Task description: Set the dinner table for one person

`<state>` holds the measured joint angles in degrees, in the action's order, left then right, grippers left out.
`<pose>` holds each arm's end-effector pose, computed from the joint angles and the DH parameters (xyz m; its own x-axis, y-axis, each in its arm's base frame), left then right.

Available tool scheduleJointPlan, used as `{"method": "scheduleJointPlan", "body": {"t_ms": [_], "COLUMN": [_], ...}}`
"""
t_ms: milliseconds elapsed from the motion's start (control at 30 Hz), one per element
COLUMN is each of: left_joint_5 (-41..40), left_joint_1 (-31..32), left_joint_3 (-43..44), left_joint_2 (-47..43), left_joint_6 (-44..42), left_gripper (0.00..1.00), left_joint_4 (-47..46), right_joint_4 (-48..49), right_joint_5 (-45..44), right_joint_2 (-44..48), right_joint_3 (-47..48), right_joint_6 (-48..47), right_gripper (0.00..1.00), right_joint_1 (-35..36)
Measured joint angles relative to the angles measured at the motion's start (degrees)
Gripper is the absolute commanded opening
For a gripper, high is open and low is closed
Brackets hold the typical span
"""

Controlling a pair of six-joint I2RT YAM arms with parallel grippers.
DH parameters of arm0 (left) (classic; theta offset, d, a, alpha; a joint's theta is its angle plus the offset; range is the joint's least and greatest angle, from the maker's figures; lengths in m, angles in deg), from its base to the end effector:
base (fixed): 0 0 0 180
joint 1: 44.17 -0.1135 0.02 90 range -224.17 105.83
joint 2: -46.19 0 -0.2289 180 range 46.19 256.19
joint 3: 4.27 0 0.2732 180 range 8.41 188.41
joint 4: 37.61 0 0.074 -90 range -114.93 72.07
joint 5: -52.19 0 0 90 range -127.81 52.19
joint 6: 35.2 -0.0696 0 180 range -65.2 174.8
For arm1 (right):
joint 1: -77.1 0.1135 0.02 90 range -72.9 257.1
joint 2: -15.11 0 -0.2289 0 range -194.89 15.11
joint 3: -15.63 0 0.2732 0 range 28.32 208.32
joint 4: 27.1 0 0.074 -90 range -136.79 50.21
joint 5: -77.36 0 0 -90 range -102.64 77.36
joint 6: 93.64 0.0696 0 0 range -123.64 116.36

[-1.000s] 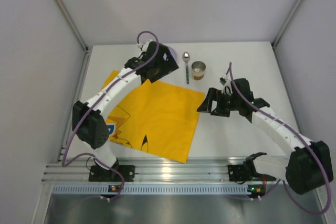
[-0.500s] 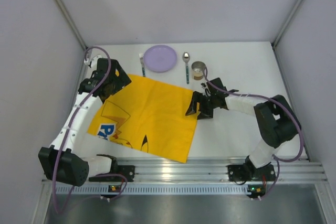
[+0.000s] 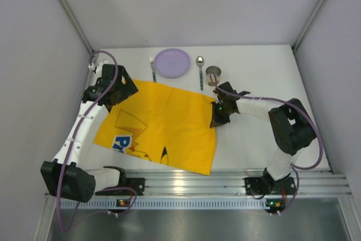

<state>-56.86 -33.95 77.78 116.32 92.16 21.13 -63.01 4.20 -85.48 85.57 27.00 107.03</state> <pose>0.3044 -0.0318 0.2833 -0.5388 -0.4857 -0.6883 -0.4769 0.8494 -0.2261 0.2959 0.1936 0.0702 -0.9784 -0.0004 -0.2068 -0.0916 0.8975 0.4314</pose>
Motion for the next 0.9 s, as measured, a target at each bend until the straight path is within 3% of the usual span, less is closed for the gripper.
{"method": "scheduleJointPlan", "body": {"t_ms": [167,200,233,267,300,333,533,733,767,800,900], "left_joint_5": [-0.2,-0.3,-0.3,-0.3,-0.3,-0.3,0.1,1.0,1.8,3.0,7.0], "left_joint_1": [0.0,0.0,0.0,0.0,0.0,0.0,0.0,-0.6,-1.2,-1.8,-3.2], "left_joint_3": [-0.7,-0.7,-0.8,-0.9,-0.9,-0.9,-1.8,-6.5,-6.1,-4.6,7.4], "left_joint_2": [0.5,0.6,0.9,1.3,1.8,2.3,5.4,7.0,9.0,11.7,25.8], "left_joint_6": [-0.3,-0.4,-0.4,-0.3,-0.3,-0.2,0.7,-0.5,-0.9,-1.4,-4.3], "left_gripper": [0.97,0.97,0.97,0.98,0.98,0.98,0.99,0.97,0.95,0.85,0.79], "left_joint_4": [-0.5,-0.7,-1.0,-1.3,-1.5,-1.9,-6.8,-21.3,-23.5,-24.3,-24.7], "right_joint_4": [-11.9,-13.4,-15.0,-16.4,-17.4,-18.0,-19.6,-21.7,-22.0,-22.4,-23.5], "right_joint_5": [-11.3,-12.7,-14.4,-15.6,-17.1,-18.1,-20.3,-19.8,-19.7,-19.6,-19.2], "right_joint_2": [7.2,8.0,8.6,8.6,8.5,8.3,4.5,5.2,5.9,6.9,9.8], "right_joint_3": [1.0,1.8,3.0,4.5,6.1,7.4,13.0,13.2,13.2,13.2,13.2], "right_joint_6": [-9.6,-10.9,-12.2,-13.0,-13.9,-14.4,-17.6,-17.4,-17.4,-17.2,-16.6], "right_gripper": [0.01,0.09,0.25,0.48,0.82,1.0,1.0,1.0,1.0,1.0,1.0], "right_joint_1": [-8.6,-10.2,-12.2,-13.3,-13.9,-14.0,-13.2,-13.1,-13.0,-12.9,-12.7]}}
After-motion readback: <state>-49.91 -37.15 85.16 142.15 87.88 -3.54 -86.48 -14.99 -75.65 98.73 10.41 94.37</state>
